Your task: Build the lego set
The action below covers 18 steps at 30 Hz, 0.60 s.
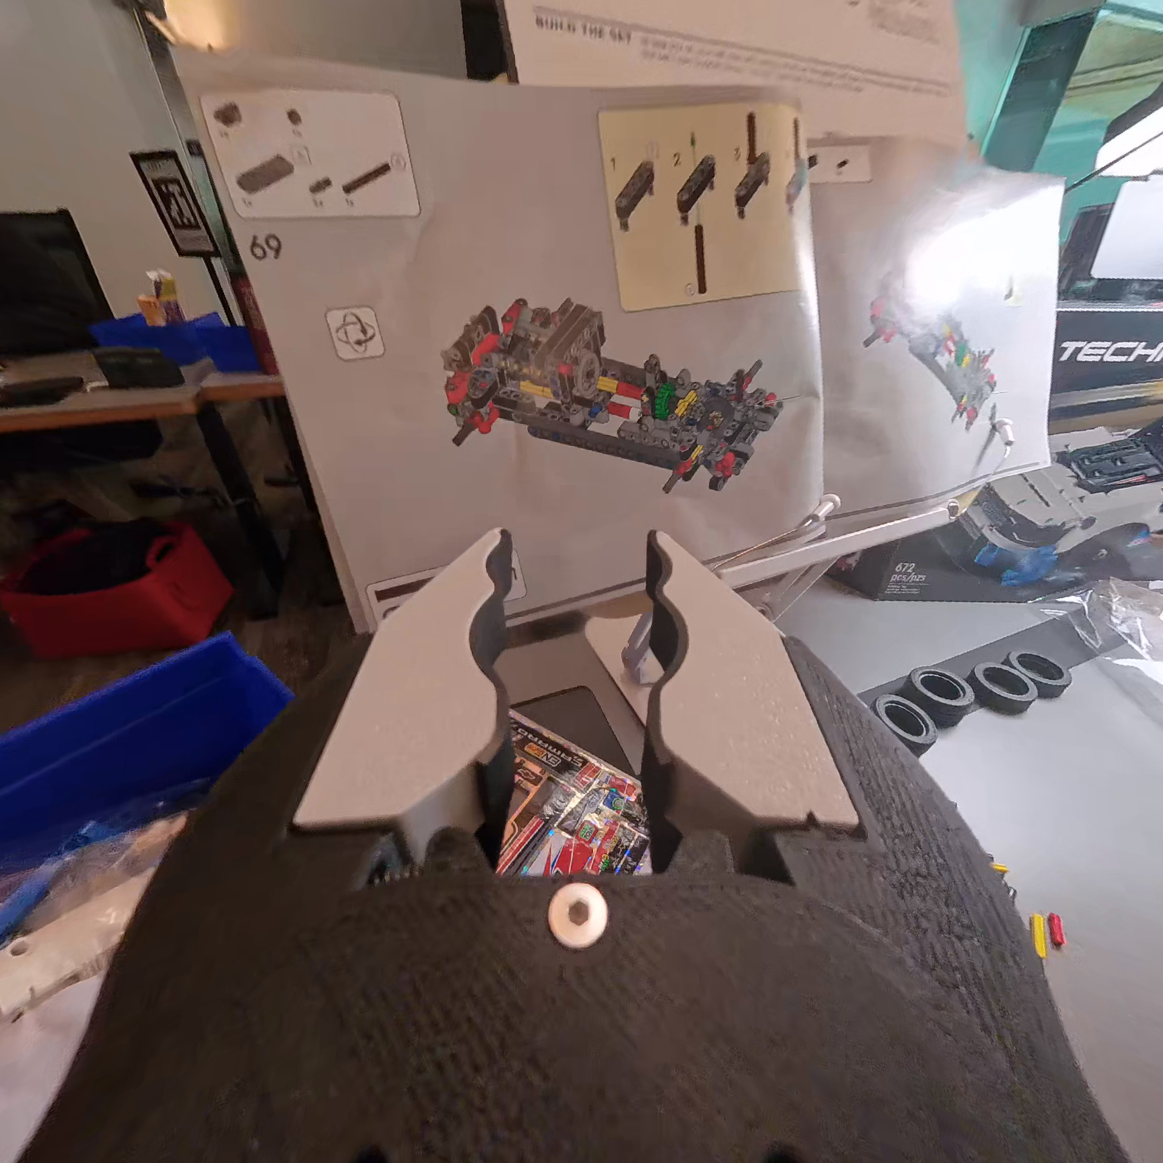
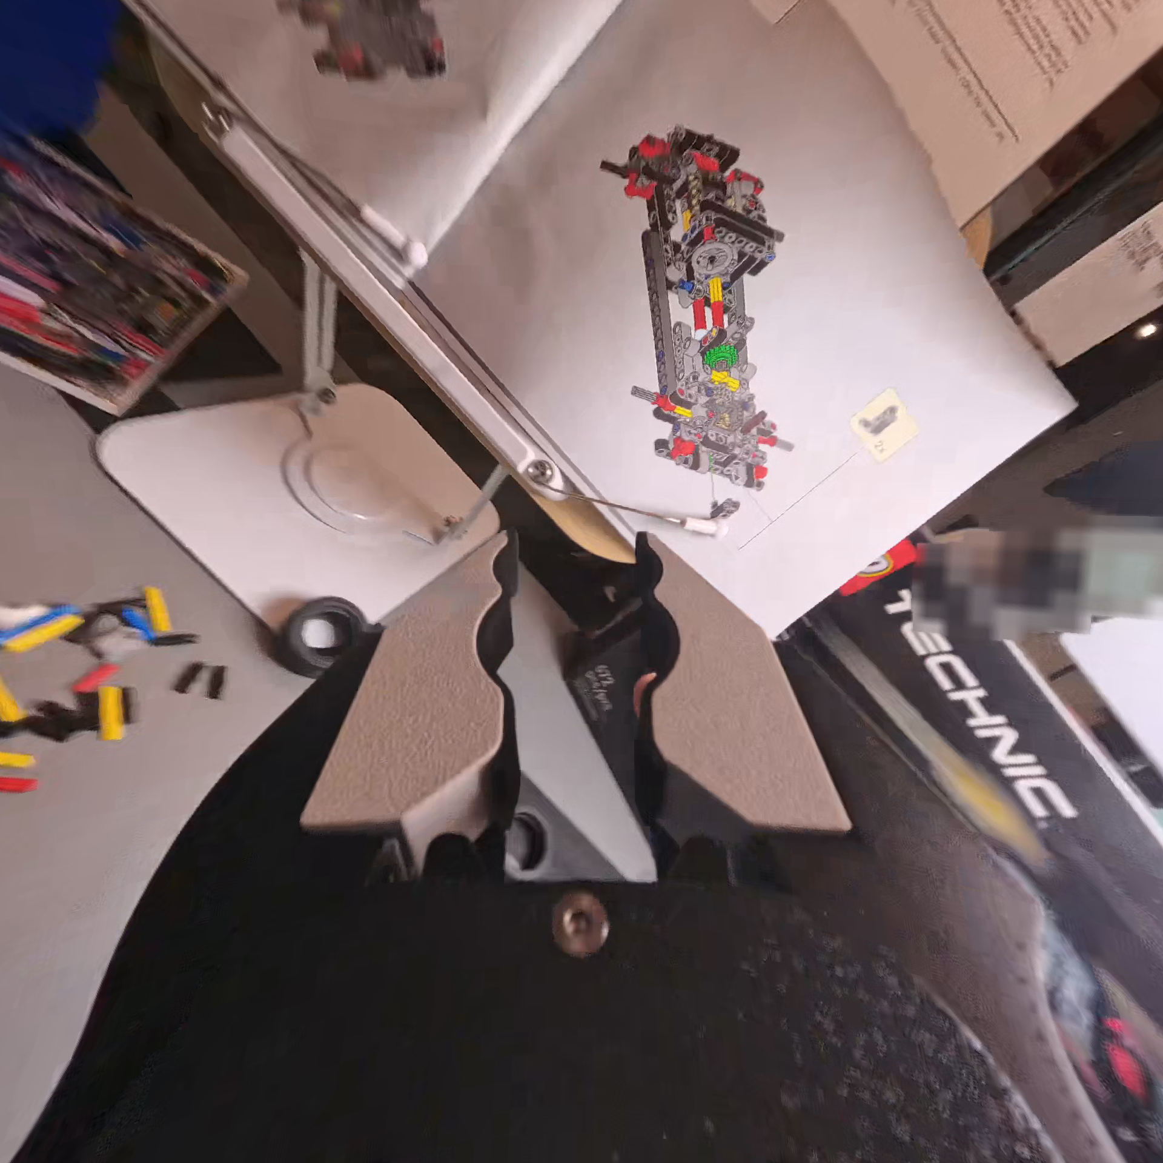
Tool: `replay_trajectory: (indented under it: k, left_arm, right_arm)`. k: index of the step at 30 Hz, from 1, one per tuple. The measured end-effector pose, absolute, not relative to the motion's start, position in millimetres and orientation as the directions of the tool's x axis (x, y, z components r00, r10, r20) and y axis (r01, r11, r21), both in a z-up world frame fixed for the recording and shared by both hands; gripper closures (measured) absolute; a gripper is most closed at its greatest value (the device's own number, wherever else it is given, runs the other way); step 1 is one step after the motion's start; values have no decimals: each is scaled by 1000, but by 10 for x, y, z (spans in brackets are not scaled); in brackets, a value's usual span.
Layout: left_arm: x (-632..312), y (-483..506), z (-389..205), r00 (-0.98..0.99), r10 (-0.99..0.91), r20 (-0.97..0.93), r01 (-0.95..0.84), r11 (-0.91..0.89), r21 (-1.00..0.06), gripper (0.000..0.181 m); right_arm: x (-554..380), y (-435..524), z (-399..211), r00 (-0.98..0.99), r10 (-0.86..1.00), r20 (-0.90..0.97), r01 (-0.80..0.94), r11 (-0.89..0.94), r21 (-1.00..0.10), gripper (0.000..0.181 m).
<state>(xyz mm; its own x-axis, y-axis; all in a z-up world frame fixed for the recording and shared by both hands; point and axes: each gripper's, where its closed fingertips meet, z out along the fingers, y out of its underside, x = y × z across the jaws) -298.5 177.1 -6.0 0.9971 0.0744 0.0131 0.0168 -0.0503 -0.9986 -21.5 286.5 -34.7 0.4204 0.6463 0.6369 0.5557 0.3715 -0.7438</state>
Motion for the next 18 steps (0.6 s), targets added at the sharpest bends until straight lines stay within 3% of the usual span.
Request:
replay_trajectory:
  k: [3,6,11,18]
  left_arm:
    - [-2894,1570,67,998,67,-6,-8,24,-1000,139]
    - [-2816,1362,189,998,68,-9,-15,94,-995,147]
    - [-2764,1084,278,995,93,-31,-47,172,-984,163]
    - [-2869,1009,256,989,142,-47,-76,205,-976,178]
  right_arm:
    - [-84,2361,-265,456,786,418,365,264,-893,136]
    - [60,1781,-288,414,884,217,206,141,-968,132]
    - [304,856,-437,325,944,-53,-31,-46,-998,148]
    - [637,719,-644,448,889,97,-82,149,-985,167]
